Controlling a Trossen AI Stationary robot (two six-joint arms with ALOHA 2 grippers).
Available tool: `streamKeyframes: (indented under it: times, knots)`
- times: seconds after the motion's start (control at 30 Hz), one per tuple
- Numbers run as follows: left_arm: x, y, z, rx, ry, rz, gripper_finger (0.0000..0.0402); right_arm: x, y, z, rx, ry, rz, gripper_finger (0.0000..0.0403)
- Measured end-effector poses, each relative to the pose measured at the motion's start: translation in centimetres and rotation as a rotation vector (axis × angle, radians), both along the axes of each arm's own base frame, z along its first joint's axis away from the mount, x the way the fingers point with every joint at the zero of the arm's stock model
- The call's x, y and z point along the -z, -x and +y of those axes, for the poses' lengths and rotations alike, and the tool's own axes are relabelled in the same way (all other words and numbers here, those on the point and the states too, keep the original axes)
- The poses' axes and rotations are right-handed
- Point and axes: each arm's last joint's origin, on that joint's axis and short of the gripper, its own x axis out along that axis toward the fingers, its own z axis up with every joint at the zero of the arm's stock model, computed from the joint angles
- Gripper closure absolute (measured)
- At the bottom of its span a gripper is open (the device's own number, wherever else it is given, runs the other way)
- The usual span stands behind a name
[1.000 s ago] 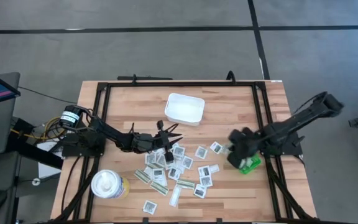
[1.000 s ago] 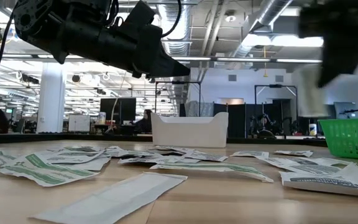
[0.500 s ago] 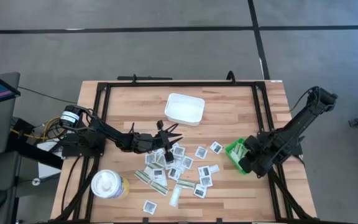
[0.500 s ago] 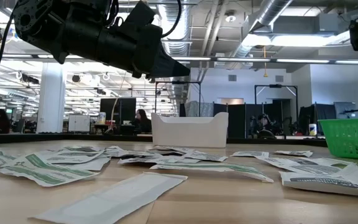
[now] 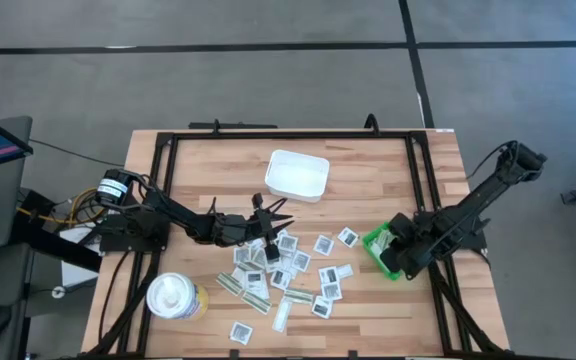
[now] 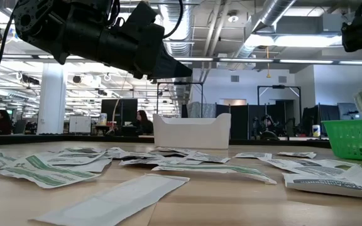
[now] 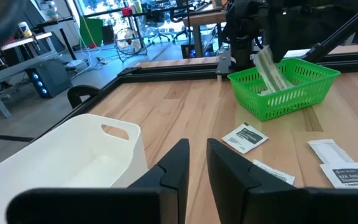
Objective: Pick & Place First Aid Supplies
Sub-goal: Put the bandage pack into the green bin, then put the towelette pack into the white bin
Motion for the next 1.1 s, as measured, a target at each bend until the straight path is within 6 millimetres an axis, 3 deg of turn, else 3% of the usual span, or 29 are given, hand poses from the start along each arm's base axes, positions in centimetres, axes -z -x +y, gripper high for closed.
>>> streamKeyframes:
  times: [0.23,0.5,0.8,1.1]
  knots:
    - [0.3,0.0,-0.1,0.002,0.039,0.014,0.0344,0.0,-0.4,-0.5,-0.056,0.029,0.013,0.0327]
    - [0.4,0.2,-0.7,0.022,0.047,0.02,0.0344,-1.4,-2.0,-0.6,-0.221,0.093,-0.067,0.0321]
    - [0.4,0.2,-0.9,0.028,0.068,0.017,0.0344,-3.6,-5.3,-0.7,-0.542,0.344,-0.308,0.0321]
    - [1.9,0.4,-0.7,0.008,0.117,0.149,0.0344,-4.5,-9.1,-2.5,-0.573,0.522,-0.444,0.0321]
